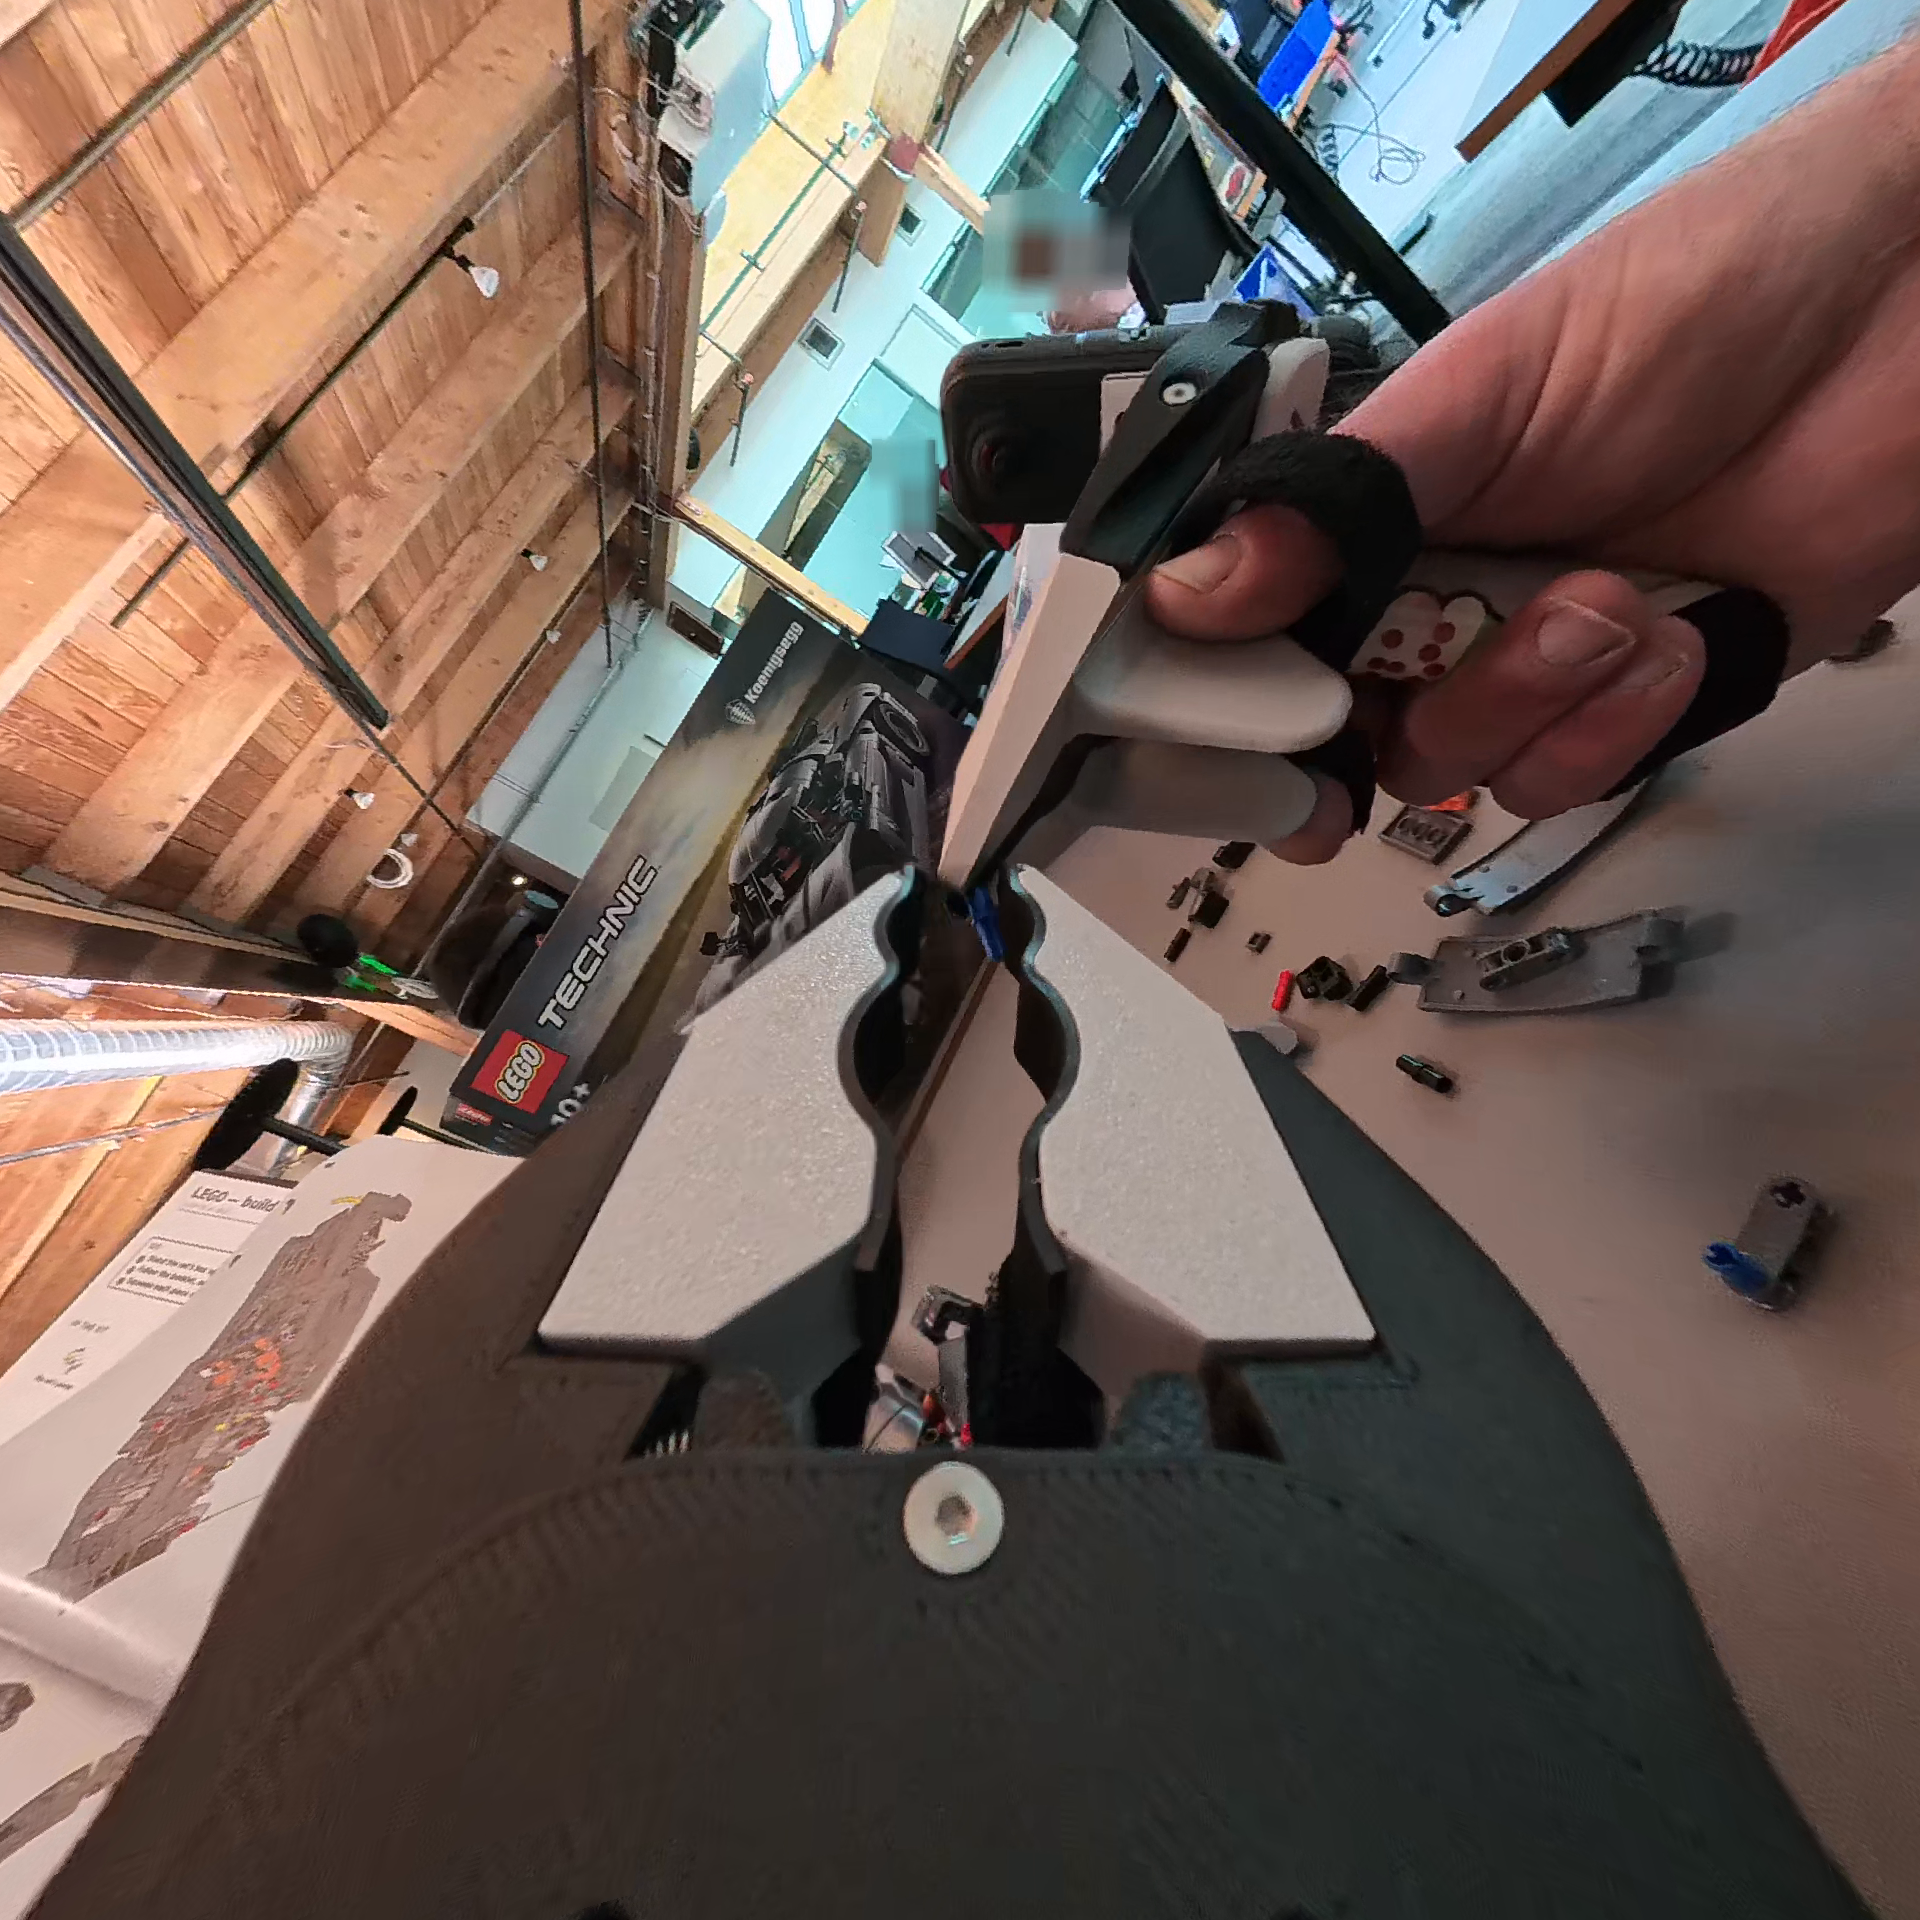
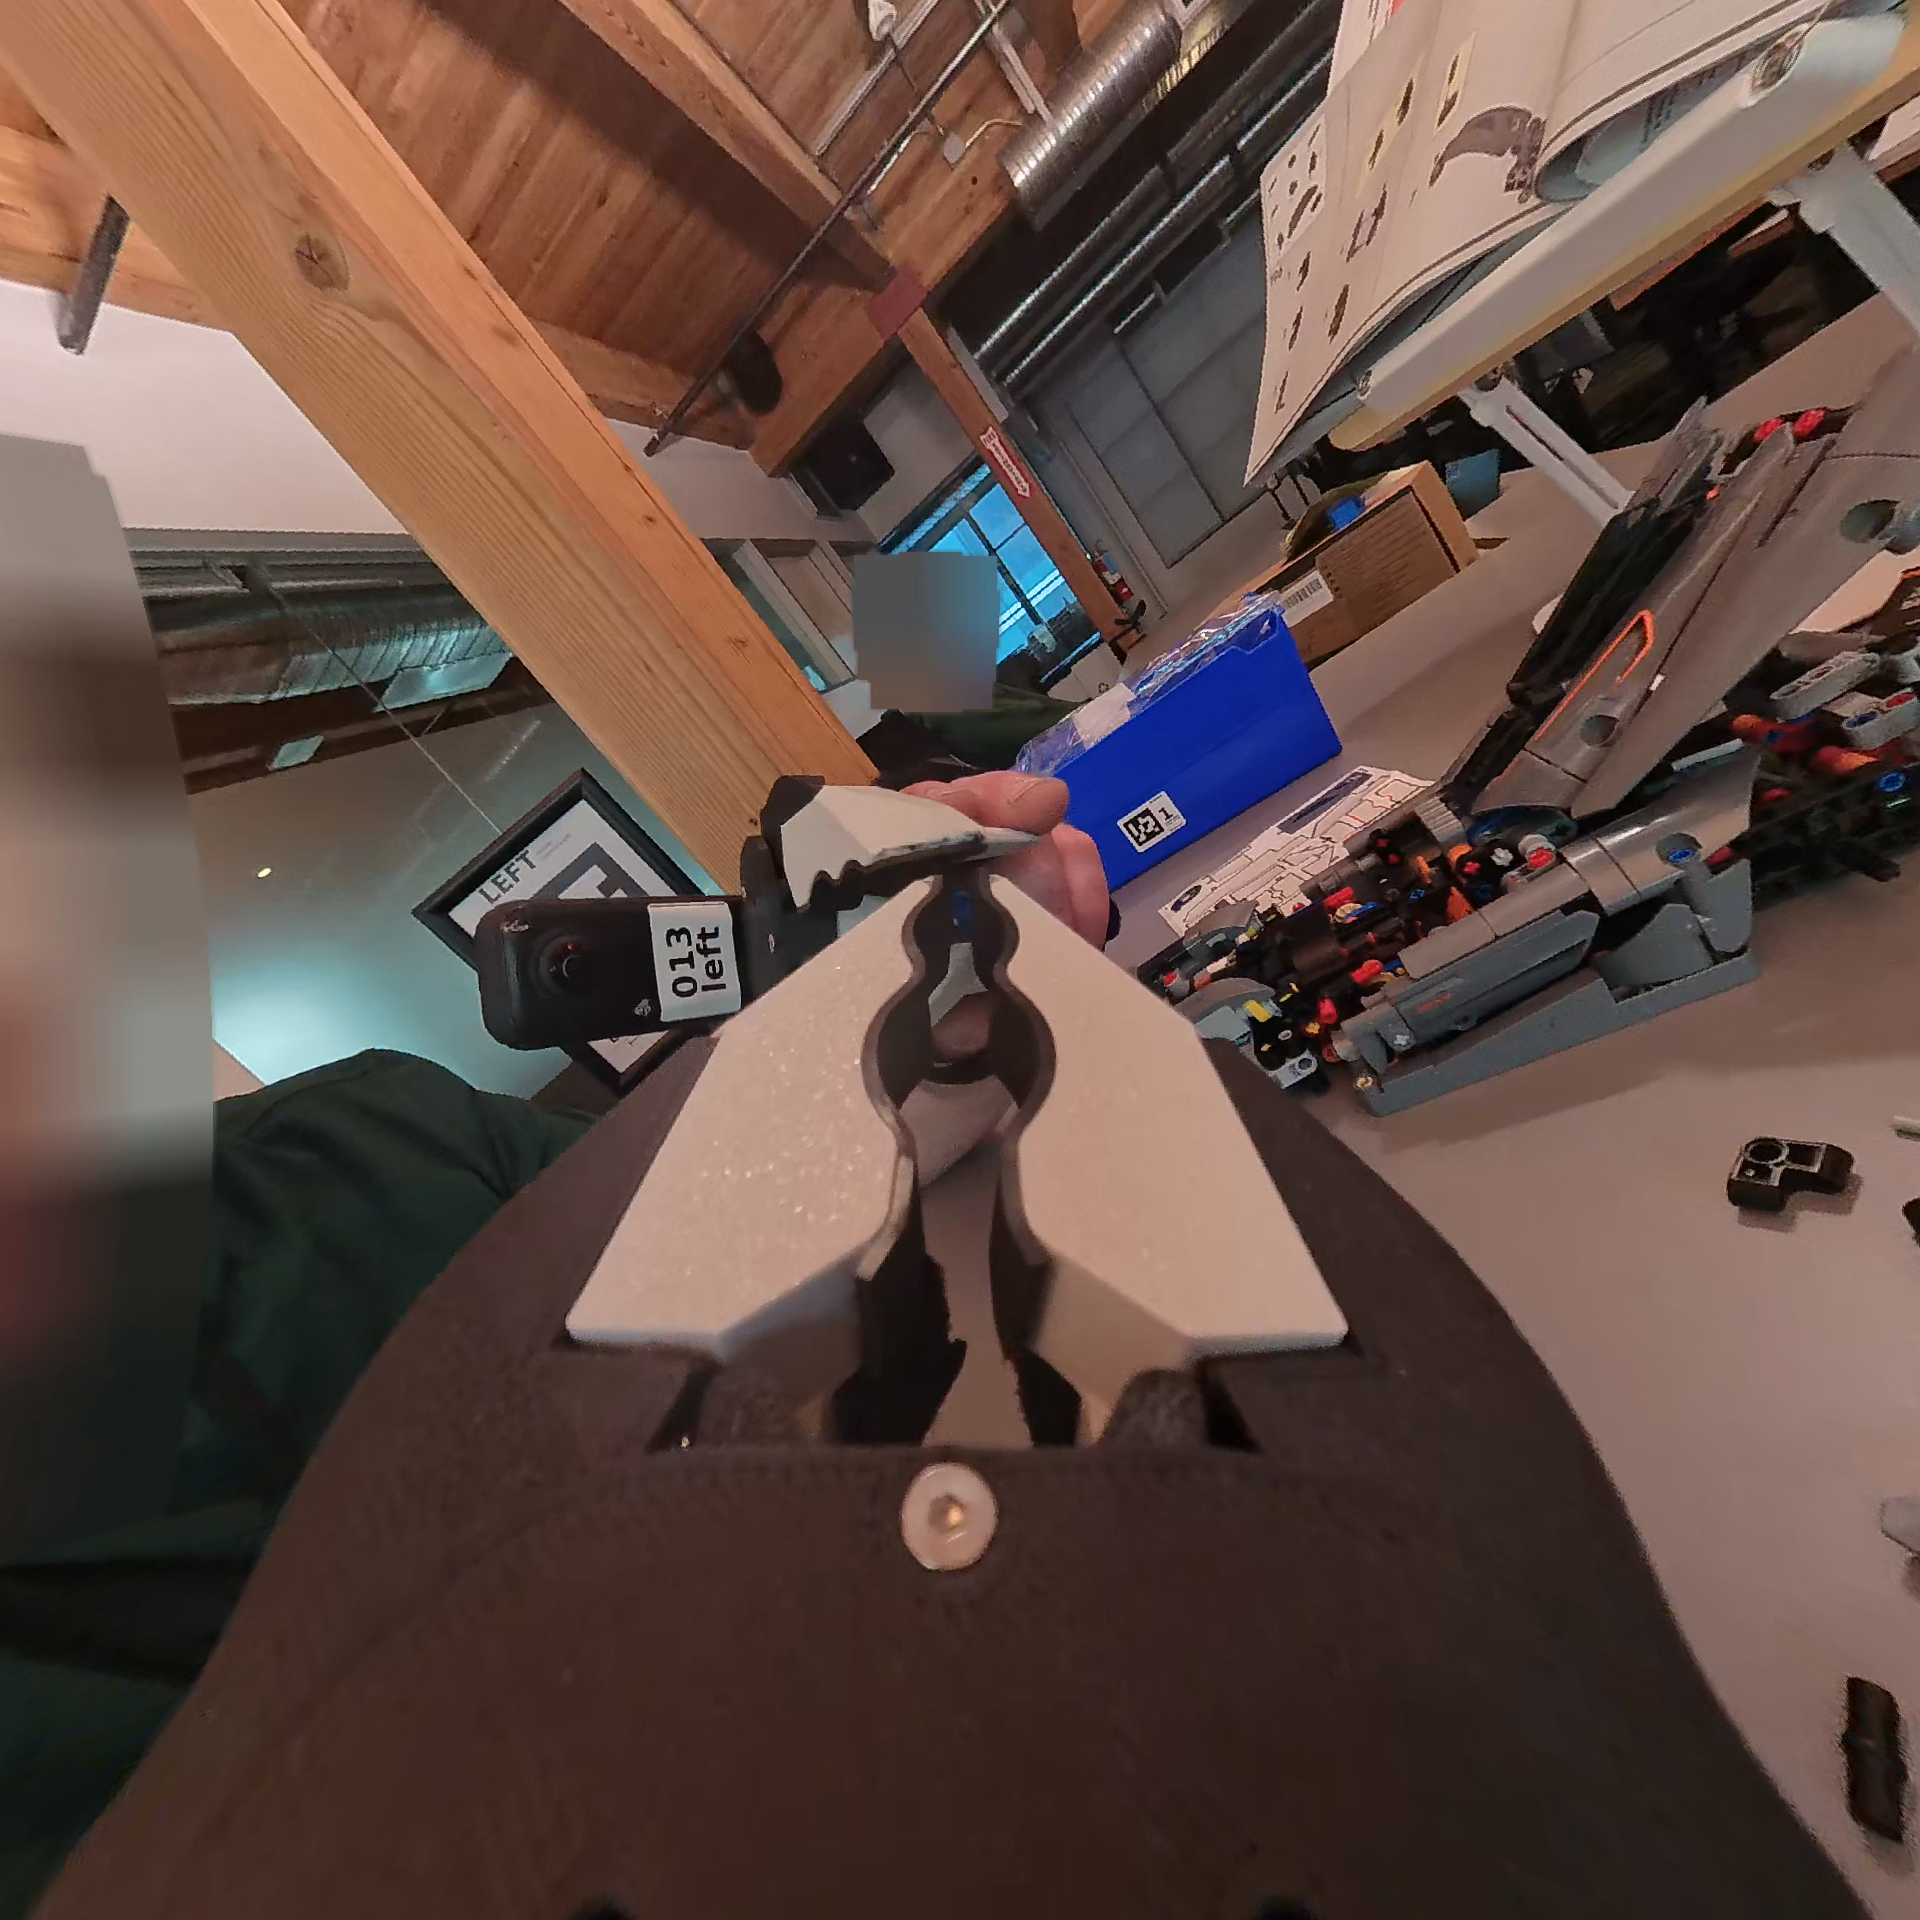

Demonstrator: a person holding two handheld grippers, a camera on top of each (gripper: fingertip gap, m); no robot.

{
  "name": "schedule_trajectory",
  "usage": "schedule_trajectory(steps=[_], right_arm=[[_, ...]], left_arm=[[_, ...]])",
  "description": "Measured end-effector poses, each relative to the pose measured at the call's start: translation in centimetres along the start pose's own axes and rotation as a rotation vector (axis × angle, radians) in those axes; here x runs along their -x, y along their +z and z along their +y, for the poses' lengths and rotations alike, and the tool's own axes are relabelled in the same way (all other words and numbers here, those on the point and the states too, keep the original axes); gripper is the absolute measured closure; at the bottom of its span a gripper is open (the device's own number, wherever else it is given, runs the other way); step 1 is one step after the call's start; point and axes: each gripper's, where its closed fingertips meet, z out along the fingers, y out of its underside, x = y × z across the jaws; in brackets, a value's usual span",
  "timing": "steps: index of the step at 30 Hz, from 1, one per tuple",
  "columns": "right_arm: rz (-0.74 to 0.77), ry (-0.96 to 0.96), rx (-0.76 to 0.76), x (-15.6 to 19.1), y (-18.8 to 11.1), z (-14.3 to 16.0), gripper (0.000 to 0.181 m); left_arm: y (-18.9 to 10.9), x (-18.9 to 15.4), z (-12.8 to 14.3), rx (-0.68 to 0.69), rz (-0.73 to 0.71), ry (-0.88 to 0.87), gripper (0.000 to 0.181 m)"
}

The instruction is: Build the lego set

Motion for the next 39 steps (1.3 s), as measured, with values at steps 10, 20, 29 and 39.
schedule_trajectory(steps=[10, 20, 29, 39], right_arm=[[-0.014, 0.007, -0.062, 0.1, -0.7, -1.0, 0.18], [0.013, -0.022, -0.047, 0.1, -0.7, -0.9, 0.179], [0.08, -0.078, 0.006, -0.3, -0.8, -0.5, 0.17], [0.107, -0.111, 0.062, -0.5, -0.6, 0.2, 0.178]], left_arm=[[-0.1, 0.1, 0.3, 0.016, -0.014, 0.011, 0.174], [-0.2, 0.0, 0.4, 0.031, -0.013, 0.036, 0.181], [-0.4, 0.1, 0.7, 0.041, 0.003, 0.025, 0.181], [-0.3, -0.4, 0.8, 0.05, 0.029, 0.054, 0.18]])
